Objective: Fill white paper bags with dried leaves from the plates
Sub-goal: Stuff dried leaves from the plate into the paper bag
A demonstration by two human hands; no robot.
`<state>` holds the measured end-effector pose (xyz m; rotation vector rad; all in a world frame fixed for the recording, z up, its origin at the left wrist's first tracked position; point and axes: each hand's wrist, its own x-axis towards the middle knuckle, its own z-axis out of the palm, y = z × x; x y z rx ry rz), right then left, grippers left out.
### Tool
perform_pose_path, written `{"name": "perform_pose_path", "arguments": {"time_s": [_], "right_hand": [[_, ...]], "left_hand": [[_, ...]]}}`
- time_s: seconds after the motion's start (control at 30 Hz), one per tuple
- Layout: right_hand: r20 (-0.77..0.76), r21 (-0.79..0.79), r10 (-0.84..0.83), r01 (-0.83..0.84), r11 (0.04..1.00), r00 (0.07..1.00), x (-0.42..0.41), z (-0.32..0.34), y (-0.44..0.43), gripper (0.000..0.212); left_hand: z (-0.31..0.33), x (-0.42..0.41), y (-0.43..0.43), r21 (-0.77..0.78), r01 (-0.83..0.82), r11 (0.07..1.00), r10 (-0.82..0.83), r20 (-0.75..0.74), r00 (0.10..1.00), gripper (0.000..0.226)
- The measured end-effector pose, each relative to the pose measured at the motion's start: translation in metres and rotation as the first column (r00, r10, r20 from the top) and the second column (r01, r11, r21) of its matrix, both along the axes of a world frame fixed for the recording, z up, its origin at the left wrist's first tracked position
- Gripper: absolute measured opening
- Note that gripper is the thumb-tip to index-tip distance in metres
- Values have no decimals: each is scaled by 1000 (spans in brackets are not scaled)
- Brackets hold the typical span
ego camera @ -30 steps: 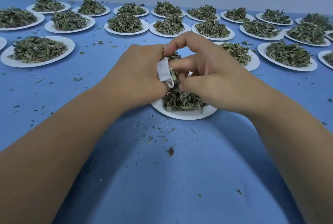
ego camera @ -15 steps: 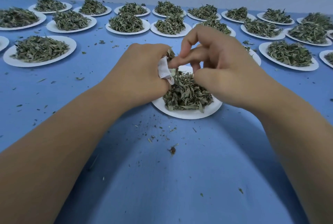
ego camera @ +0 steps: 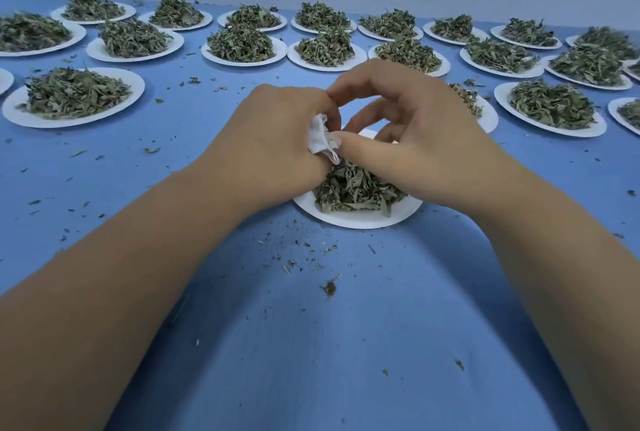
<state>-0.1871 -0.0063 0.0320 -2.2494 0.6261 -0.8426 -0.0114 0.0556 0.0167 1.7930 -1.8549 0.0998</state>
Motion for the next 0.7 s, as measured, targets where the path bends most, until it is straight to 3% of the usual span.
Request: {"name": "perform_pose_path", "arguments": {"time_s": [0.13, 0.27, 0.4, 0.57, 0.7], "right_hand": [[26, -50, -60, 61, 997, 998, -1, 0, -3, 12], [-28, 3, 35, -35, 999, 999, -3, -2, -1, 12], [-71, -31, 73, -75, 997, 995, 4, -3, 4, 11], [0, 100, 117, -116, 988, 993, 2, 1, 3, 8], [81, 98, 16, -23, 995, 997, 0, 1, -4, 14]], "left_hand": [[1, 2, 1, -43, -52, 998, 51, -33, 998, 10], [2, 2, 4, -40, 3, 999, -7, -106, 994, 38], [2, 1, 5, -74, 56, 996, -67, -153, 986, 45], [1, 4, 6, -86, 124, 989, -136, -146, 980, 43], [-1, 5, 5, -87, 109, 990, -121, -157, 980, 49]]}}
